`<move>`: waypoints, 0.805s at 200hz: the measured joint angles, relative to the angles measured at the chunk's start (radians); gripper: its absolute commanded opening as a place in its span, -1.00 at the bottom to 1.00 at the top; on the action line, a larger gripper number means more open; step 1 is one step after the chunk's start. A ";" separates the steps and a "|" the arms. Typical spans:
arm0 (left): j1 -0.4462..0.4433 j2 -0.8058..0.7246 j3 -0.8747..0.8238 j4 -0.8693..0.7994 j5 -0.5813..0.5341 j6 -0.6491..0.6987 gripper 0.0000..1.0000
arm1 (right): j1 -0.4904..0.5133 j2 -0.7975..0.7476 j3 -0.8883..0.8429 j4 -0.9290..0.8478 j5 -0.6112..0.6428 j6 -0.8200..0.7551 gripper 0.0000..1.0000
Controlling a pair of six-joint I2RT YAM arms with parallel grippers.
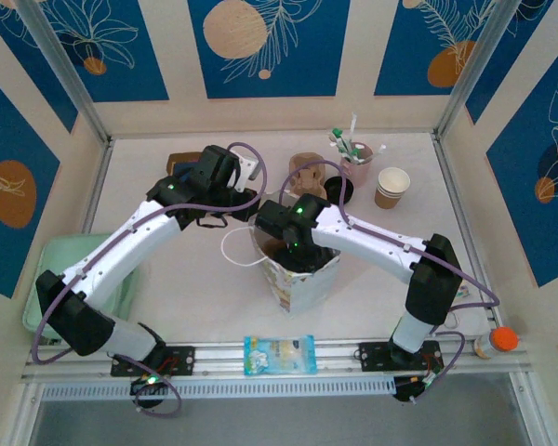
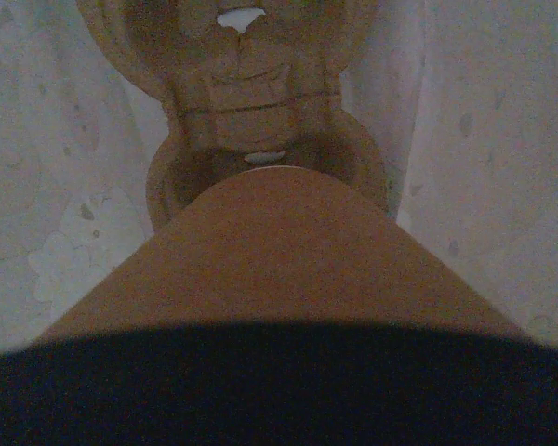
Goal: Pack the takeout coffee
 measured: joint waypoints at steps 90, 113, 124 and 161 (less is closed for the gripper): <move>0.000 0.000 0.000 0.000 -0.004 0.000 -0.72 | -0.011 0.011 -0.019 0.026 -0.022 -0.018 -0.26; 0.000 0.000 0.000 0.000 -0.004 0.000 -0.73 | -0.012 0.013 -0.022 0.028 -0.023 -0.018 -0.26; 0.000 0.000 0.000 0.000 -0.004 0.000 -0.73 | -0.012 0.015 -0.023 0.029 -0.023 -0.018 -0.26; 0.000 0.000 0.000 0.000 -0.004 0.000 -0.73 | -0.013 0.017 -0.034 0.042 -0.025 -0.018 -0.26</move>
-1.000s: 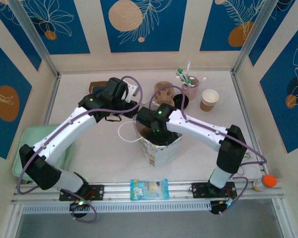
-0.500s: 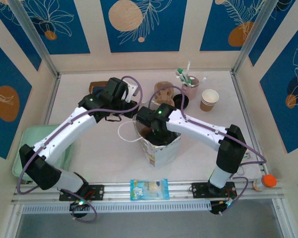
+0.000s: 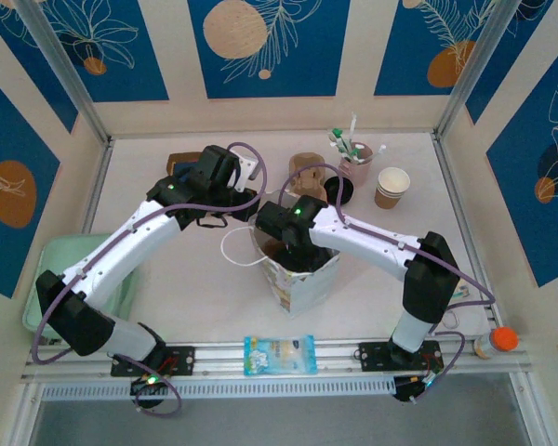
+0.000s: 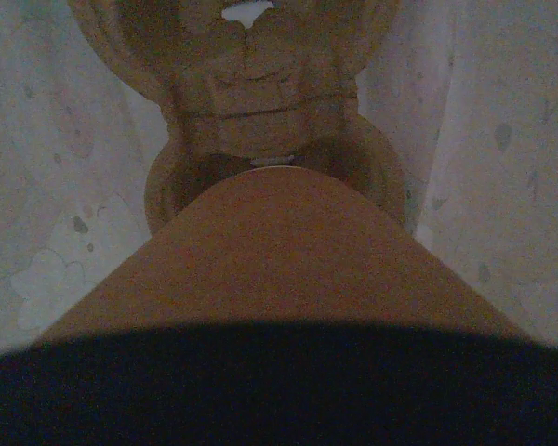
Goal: Pack the takeout coffee
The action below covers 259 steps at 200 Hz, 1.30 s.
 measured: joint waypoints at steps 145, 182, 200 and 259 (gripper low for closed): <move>0.000 0.000 0.000 0.005 0.000 0.000 -0.73 | -0.008 0.001 -0.054 0.058 -0.008 0.000 -0.26; 0.000 -0.005 -0.006 0.007 0.000 0.000 -0.73 | -0.008 0.001 -0.063 0.064 -0.008 0.000 -0.26; 0.000 -0.009 -0.006 0.008 0.000 0.000 -0.73 | -0.008 0.001 -0.067 0.070 -0.007 0.000 -0.26; 0.000 -0.013 -0.008 0.009 0.000 0.000 -0.73 | -0.010 0.008 -0.079 0.088 -0.008 -0.003 -0.26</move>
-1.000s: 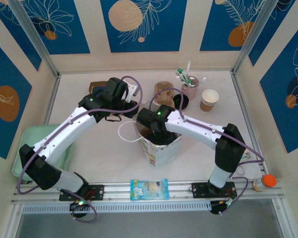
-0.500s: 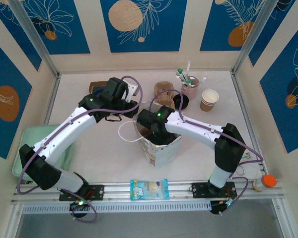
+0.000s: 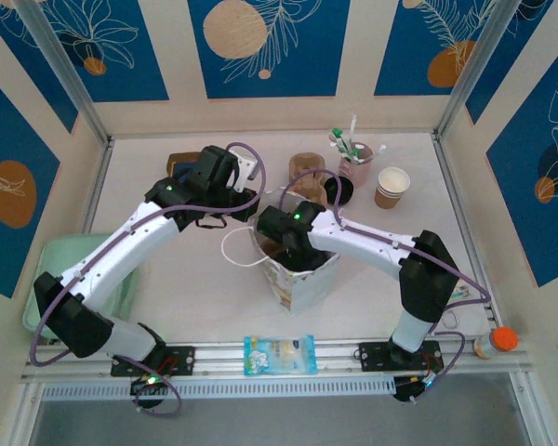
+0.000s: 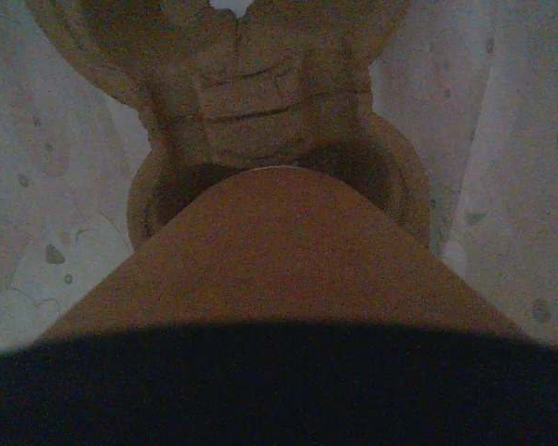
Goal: Pack the takeout coffee
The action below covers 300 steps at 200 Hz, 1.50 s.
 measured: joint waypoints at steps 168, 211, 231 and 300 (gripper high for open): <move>0.000 -0.005 -0.010 0.012 0.000 0.000 -0.73 | -0.011 0.022 -0.032 0.043 0.000 -0.008 -0.26; 0.000 -0.006 -0.011 0.014 0.000 -0.001 -0.73 | -0.012 0.026 -0.032 0.047 0.000 -0.008 -0.26; 0.000 -0.006 -0.011 0.015 -0.002 -0.001 -0.73 | -0.016 0.027 -0.036 0.051 -0.001 -0.008 -0.25; 0.000 -0.006 -0.011 0.015 -0.011 0.000 -0.73 | -0.023 0.031 -0.041 0.060 -0.011 -0.008 -0.26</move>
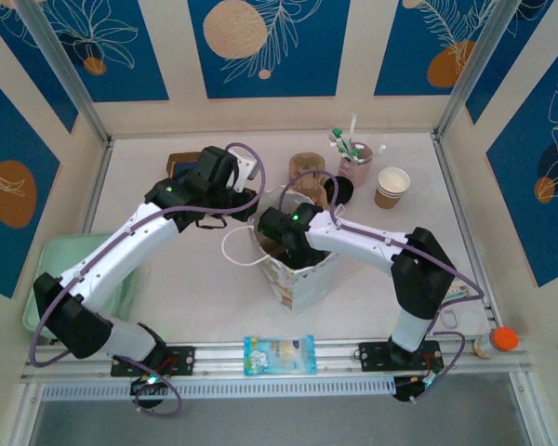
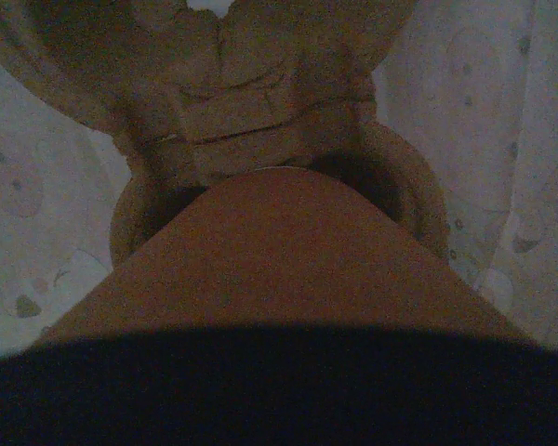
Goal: Pack the takeout coffee
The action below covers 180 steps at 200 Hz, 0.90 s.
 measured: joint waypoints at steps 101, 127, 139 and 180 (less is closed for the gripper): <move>0.000 0.000 0.000 0.000 -0.013 0.001 -0.74 | -0.010 0.001 -0.029 0.044 -0.010 0.000 -0.26; 0.000 0.000 0.000 0.000 -0.015 0.001 -0.74 | -0.011 0.006 -0.030 0.045 -0.012 0.000 -0.26; 0.000 0.000 0.000 0.000 -0.016 0.001 -0.74 | -0.011 0.006 -0.031 0.047 -0.012 0.000 -0.26; 0.000 0.000 0.000 0.000 -0.018 0.001 -0.74 | -0.011 0.006 -0.046 0.064 -0.015 0.000 -0.26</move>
